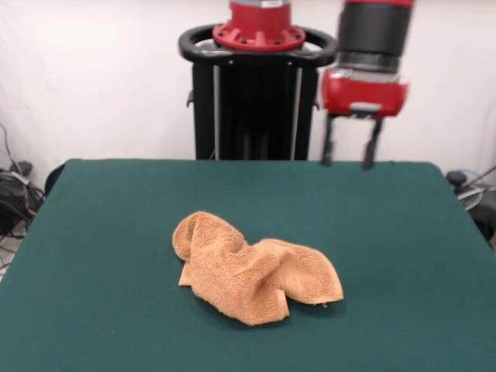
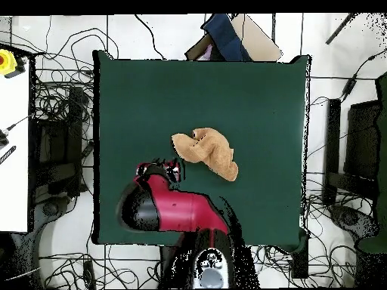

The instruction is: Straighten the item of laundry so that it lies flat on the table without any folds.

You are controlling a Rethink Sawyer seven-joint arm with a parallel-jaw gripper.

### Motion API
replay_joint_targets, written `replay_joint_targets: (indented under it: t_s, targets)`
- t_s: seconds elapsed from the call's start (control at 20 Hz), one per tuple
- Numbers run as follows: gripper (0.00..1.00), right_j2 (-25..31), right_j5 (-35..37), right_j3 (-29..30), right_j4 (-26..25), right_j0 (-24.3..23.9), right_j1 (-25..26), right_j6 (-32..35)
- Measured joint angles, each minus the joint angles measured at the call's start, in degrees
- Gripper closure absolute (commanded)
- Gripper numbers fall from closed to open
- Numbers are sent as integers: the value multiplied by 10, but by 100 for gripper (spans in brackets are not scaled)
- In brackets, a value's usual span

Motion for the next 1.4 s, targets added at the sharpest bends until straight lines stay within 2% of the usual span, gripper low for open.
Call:
replay_joint_targets:
  t_s: [0.3,0.55,0.85,1.4]
  targets:
    - [0,14,-47,-15,-50,-95,58,0]
    - [0,13,-75,-47,-88,-131,119,0]
    - [0,13,-120,-76,-96,-125,182,0]
    - [0,-12,-196,-119,-96,-69,264,0]
